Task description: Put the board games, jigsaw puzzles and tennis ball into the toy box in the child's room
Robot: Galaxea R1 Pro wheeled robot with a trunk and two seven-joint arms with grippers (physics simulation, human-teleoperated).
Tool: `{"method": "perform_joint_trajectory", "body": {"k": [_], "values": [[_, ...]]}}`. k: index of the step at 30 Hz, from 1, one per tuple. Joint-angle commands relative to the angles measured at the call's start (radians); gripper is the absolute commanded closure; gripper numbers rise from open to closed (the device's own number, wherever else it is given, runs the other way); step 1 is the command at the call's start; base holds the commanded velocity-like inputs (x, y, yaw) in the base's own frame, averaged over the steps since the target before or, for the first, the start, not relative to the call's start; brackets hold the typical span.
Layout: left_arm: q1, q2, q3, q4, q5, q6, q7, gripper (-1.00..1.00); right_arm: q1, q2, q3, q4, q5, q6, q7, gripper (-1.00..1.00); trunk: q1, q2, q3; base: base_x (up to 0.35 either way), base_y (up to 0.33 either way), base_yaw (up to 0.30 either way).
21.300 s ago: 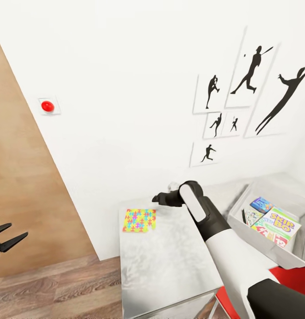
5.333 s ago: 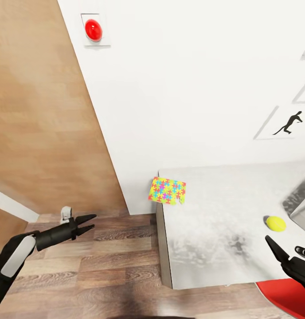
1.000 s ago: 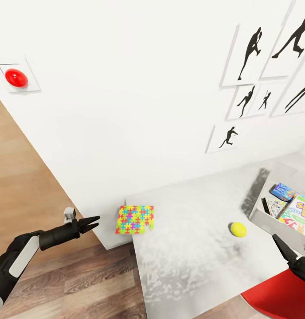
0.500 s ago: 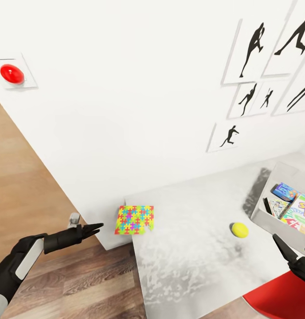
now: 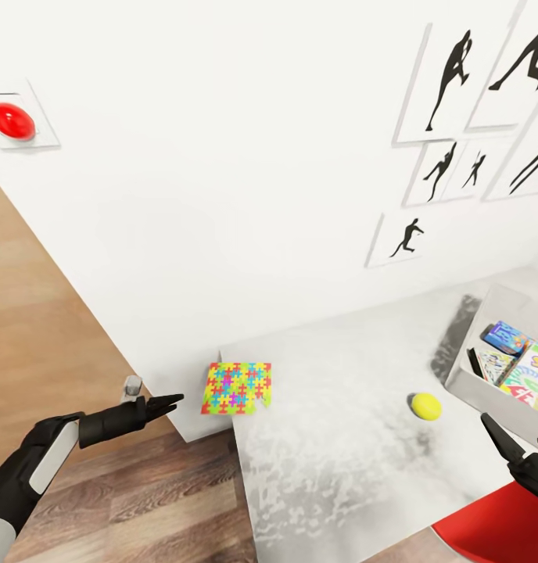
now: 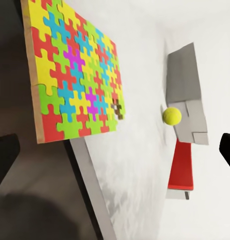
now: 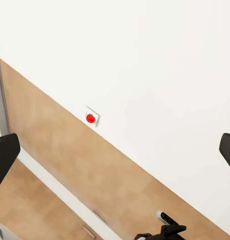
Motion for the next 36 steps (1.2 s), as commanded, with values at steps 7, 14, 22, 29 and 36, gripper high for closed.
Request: {"method": "perform_joint_trajectory", "body": {"k": [7, 14, 22, 29, 36], "values": [[-0.001, 0.002, 0.005, 0.0, 0.005, 0.005, -0.009, -1.0, 0.0, -0.003, 0.0, -0.001, -0.005, 0.01, -0.001, -1.0, 0.008, -0.015, -0.007, 0.0, 0.0, 0.0], [-0.001, 0.002, 0.005, 0.0, 0.005, 0.005, -0.01, -1.0, 0.0, -0.003, 0.0, -0.001, -0.005, 0.01, -0.001, -1.0, 0.008, -0.015, -0.007, 0.0, 0.0, 0.0], [-0.001, 0.002, 0.005, 0.0, 0.005, 0.005, -0.01, -1.0, 0.0, -0.004, 0.0, -0.001, -0.005, 0.01, -0.001, -1.0, 0.008, -0.015, -0.005, 0.0, 0.004, -0.047], [-0.001, 0.002, 0.005, 0.0, 0.005, 0.005, -0.011, -1.0, 0.0, -0.004, 0.0, -0.001, -0.005, 0.01, -0.001, -1.0, 0.008, -0.015, 0.002, 0.0, 0.15, -0.186], [-0.001, 0.002, 0.005, 0.0, 0.005, 0.003, -0.012, -1.0, 0.0, -0.003, 0.0, -0.001, -0.005, 0.01, -0.001, -1.0, 0.008, -0.015, 0.01, 0.0, 0.262, -0.209]]}}
